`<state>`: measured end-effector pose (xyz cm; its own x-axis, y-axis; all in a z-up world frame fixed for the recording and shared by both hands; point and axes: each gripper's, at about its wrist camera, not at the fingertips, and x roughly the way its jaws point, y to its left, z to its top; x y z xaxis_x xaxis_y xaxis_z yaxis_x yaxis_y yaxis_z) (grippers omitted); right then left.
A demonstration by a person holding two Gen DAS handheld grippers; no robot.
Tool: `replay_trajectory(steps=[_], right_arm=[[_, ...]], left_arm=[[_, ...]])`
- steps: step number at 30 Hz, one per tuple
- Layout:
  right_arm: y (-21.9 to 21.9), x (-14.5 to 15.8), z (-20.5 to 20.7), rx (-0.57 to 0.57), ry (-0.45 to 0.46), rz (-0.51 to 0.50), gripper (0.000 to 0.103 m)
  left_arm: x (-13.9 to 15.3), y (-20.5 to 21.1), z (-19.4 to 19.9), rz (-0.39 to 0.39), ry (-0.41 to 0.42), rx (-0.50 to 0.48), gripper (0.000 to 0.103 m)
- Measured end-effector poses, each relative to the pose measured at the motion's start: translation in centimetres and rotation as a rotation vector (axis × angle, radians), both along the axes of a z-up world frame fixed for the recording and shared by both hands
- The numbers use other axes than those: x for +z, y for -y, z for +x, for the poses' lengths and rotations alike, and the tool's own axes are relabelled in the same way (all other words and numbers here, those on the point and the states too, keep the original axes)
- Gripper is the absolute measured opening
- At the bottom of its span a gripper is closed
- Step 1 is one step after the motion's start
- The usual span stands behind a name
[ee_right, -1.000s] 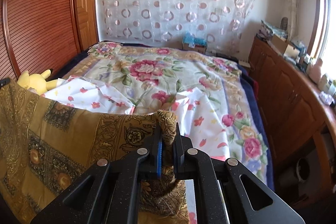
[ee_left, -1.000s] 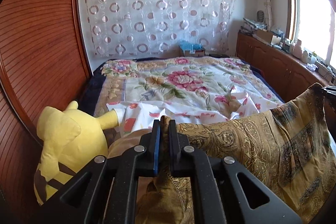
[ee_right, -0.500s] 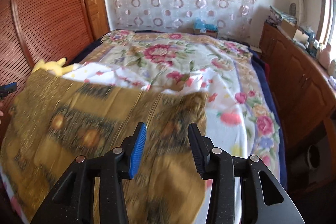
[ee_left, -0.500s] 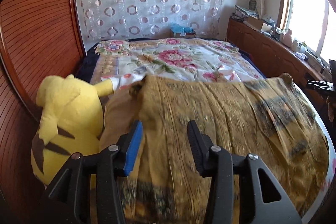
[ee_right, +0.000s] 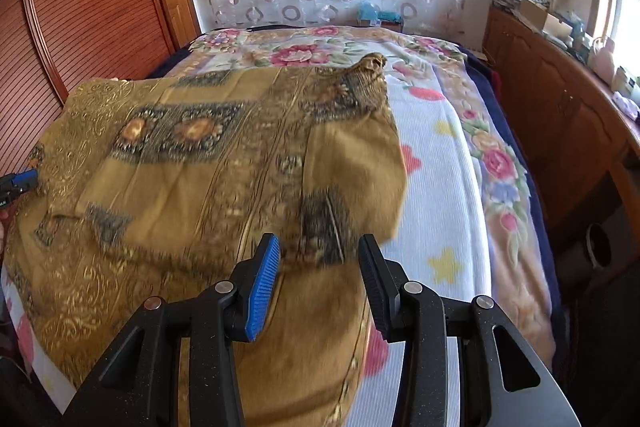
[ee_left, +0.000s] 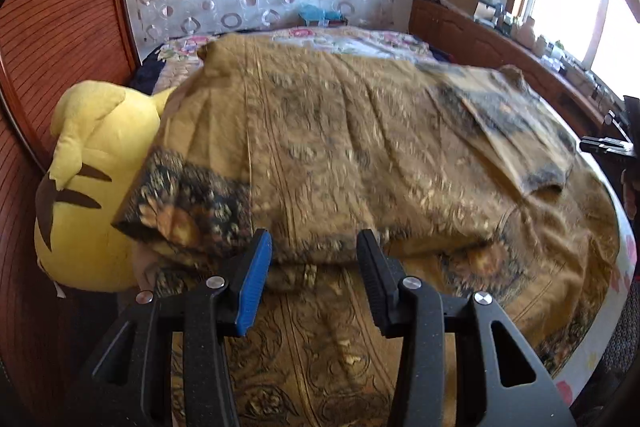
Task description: Fold small clothes
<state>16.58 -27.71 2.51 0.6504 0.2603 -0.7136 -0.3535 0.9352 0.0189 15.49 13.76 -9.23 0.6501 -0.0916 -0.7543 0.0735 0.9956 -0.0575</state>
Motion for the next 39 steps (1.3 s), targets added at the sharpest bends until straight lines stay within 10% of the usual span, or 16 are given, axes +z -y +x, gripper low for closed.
replay_trajectory(steps=[16,30,39], right_arm=[[0.8,-2.0,0.6,-0.046,-0.053,0.118,0.044],[-2.1,-3.5,1.8,-0.072,0.017,-0.002,0.053],[-2.6,-3.6,1.4,-0.070,0.021,-0.035,0.054]], left_arm=[[-1.8,0.3,0.1,0.062,-0.004,0.016,0.047],[-1.8,0.4,0.1,0.060,-0.002,0.018,0.047],[1.9,-2.5,-3.1,0.016,0.146,0.159,0.047]])
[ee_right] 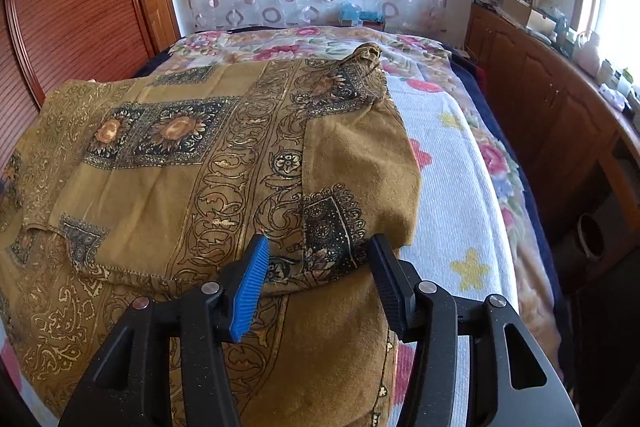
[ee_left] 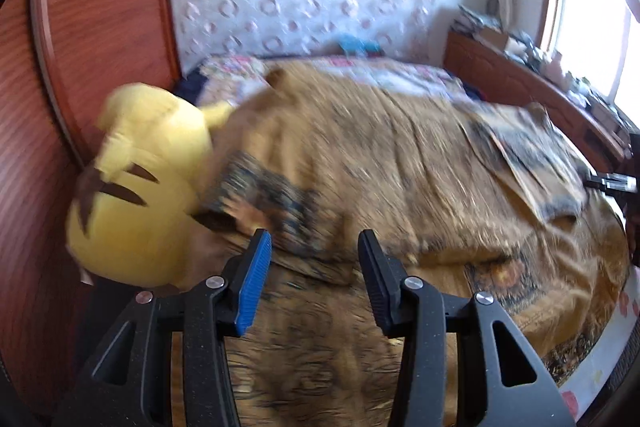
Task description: Fold small clothes
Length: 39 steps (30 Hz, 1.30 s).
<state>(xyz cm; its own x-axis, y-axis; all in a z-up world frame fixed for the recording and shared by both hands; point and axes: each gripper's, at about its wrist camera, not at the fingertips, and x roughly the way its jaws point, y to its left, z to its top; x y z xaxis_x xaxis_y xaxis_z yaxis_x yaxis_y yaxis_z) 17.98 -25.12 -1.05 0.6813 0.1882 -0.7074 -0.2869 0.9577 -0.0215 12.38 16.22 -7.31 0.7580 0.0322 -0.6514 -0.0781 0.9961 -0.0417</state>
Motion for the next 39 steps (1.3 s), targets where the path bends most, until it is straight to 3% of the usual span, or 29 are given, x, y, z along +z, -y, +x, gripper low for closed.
replay_trajectory(steps=[5,13,14,18,21,26,27,29,30,32,39], right_arm=[[0.0,0.4,0.0,0.004,0.002,-0.008,0.054],[2.6,1.9,0.4,-0.031,0.043,0.032,0.054],[3.0,2.1,0.7,-0.043,0.043,0.031,0.054],[4.5,1.6,2.7,-0.072,-0.004,0.057,0.054],[4.7,0.6,4.0,-0.086,-0.041,0.050,0.054],[4.1,0.7,5.2,-0.066,-0.049,0.084,0.054],[3.6,0.7,5.3,-0.054,-0.048,0.078,0.048],[3.1,0.9,5.3,-0.026,-0.041,0.056,0.027],[2.6,1.0,5.1,-0.016,-0.024,0.028,0.009],[2.2,1.7,4.4,0.006,0.031,0.001,0.007],[2.6,6.5,0.7,0.039,0.196,0.056,0.006]], left_arm=[[1.0,-2.5,1.0,0.012,-0.001,0.052,0.047],[-1.9,-4.9,5.0,-0.002,-0.113,0.076,0.046],[-2.0,-5.1,4.7,-0.003,-0.112,0.072,0.042],[-1.8,-4.6,4.6,-0.007,-0.091,0.019,0.009],[-1.2,-3.7,4.3,0.035,-0.068,0.006,0.003],[1.2,-2.7,3.5,0.049,0.006,-0.005,0.002],[1.5,-2.6,3.4,0.050,0.013,-0.009,0.002],[2.4,-2.1,3.2,0.047,0.029,-0.036,0.002],[2.9,-1.8,2.9,0.051,0.044,-0.045,0.002],[3.6,-1.3,2.5,0.050,0.060,-0.057,0.002],[6.5,-0.4,0.3,-0.011,0.144,-0.098,0.002]])
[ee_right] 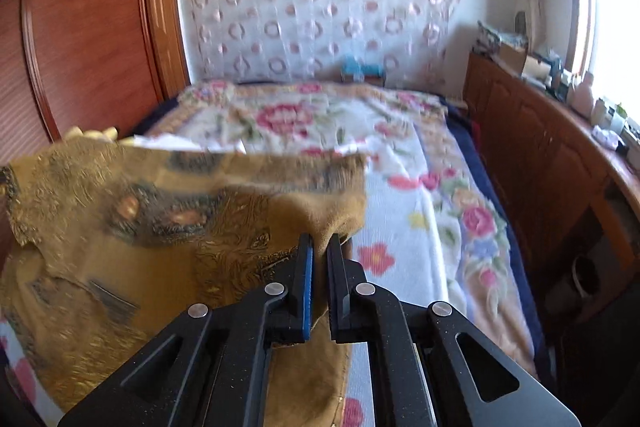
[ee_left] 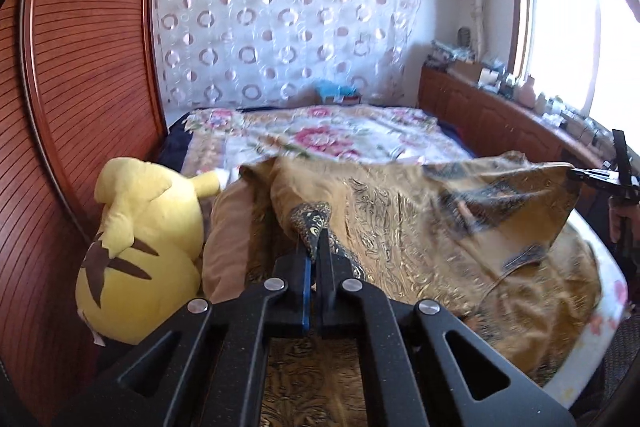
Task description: Fold small clothes
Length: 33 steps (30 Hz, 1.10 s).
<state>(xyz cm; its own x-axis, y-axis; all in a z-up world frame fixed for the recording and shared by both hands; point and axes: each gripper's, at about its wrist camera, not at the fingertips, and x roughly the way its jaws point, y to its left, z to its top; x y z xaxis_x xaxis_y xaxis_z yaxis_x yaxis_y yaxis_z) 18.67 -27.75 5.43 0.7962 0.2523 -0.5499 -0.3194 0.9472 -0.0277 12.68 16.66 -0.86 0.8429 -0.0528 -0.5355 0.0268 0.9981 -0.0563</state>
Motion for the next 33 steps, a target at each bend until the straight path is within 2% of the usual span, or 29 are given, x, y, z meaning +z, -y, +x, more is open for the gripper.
replay_trajectory(steps=[6,11,13,16,21,23,25,26,28,30,33], right_arm=[[1.0,2.3,-3.8,0.041,0.048,0.022,0.006],[2.9,1.4,-7.2,0.068,0.024,0.034,0.006],[4.3,1.0,-8.6,0.070,0.003,0.036,0.006],[5.8,0.3,-10.7,0.077,-0.035,0.031,0.006],[6.1,-3.5,-11.0,0.060,-0.125,-0.050,0.006],[6.3,-4.7,-10.7,0.047,-0.147,-0.034,0.006],[6.5,-5.3,-10.5,0.045,-0.159,-0.009,0.009],[6.0,-5.3,-10.3,0.042,-0.160,-0.007,0.009],[5.2,-5.4,-10.8,0.031,-0.152,-0.024,0.012],[4.6,-5.3,-10.6,0.015,-0.149,-0.049,0.019],[4.3,-4.6,-11.7,0.001,-0.129,-0.057,0.025]], left_arm=[[1.4,-0.5,-2.9,-0.048,0.045,-0.007,0.002],[1.0,-1.8,-7.0,-0.104,0.053,0.017,0.002],[0.2,-2.2,-8.2,-0.118,0.029,0.032,0.002],[-1.5,-2.2,-10.0,-0.088,-0.016,0.055,0.002],[-4.7,-1.6,-10.7,-0.045,-0.096,0.083,0.002],[-5.5,-1.6,-10.8,-0.058,-0.116,0.084,0.002],[-6.2,-1.7,-10.6,-0.090,-0.135,0.085,0.016],[-6.3,-1.6,-10.6,-0.096,-0.136,0.079,0.019],[-6.3,-1.4,-10.7,-0.085,-0.133,0.082,0.030],[-6.1,-1.0,-10.8,-0.067,-0.131,0.091,0.037],[-6.0,-0.8,-10.7,-0.061,-0.131,0.087,0.038]])
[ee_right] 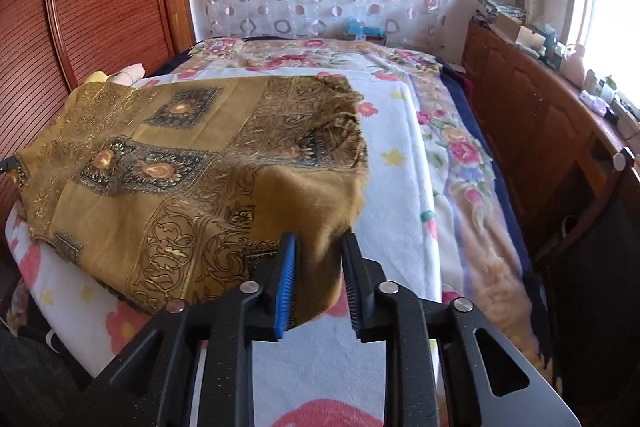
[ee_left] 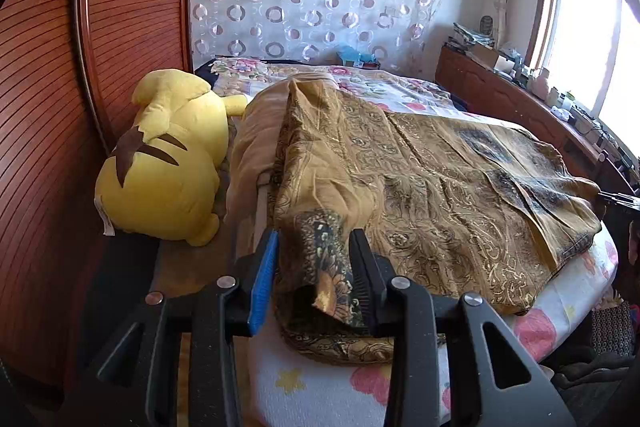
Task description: Fold small clothes
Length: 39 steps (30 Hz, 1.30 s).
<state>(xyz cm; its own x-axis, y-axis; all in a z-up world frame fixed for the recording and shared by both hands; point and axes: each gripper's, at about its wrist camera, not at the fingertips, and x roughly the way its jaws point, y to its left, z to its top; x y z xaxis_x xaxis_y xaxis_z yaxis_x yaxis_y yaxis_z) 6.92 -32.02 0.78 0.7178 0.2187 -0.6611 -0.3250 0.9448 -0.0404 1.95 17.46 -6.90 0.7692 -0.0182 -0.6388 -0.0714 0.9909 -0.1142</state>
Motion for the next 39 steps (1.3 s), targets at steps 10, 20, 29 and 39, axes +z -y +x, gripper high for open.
replay_trajectory(steps=[10,20,29,39], right_arm=[[-1.7,0.6,-2.7,0.051,0.055,0.060,0.047],[-7.0,-2.4,-2.8,0.154,0.016,0.030,0.047],[-8.9,-4.4,-1.8,0.161,-0.012,-0.008,0.047],[-9.1,-5.2,-1.5,0.154,-0.016,-0.016,0.048]], left_arm=[[-1.9,0.2,1.0,0.034,-0.069,0.019,0.040],[-3.7,0.2,1.1,0.030,-0.107,0.020,0.040],[-4.8,0.2,1.2,0.017,-0.131,0.025,0.041],[-5.0,0.1,0.9,0.011,-0.144,0.041,0.041]])
